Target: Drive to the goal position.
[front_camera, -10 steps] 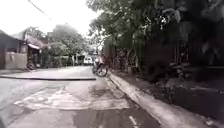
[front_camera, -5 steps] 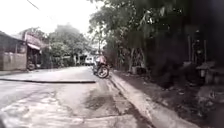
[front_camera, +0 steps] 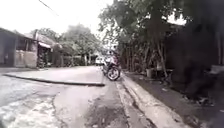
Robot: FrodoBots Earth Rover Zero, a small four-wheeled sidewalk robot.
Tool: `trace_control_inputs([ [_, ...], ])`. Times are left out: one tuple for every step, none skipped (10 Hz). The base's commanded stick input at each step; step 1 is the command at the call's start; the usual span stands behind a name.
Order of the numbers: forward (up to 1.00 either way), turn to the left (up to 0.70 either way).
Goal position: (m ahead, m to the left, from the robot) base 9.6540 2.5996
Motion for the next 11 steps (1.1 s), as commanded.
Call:
trace_control_inputs([
  [1.0, 0.0],
  [1.0, 0.2],
  [1.0, 0.05],
  [1.0, 0.0],
  [1.0, 0.0],
  [1.0, 0.0],
  [1.0, 0.0],
  [1.0, 0.0],
  [1.0, 0.0],
  [1.0, 0.0],
  [1.0, 0.0],
])
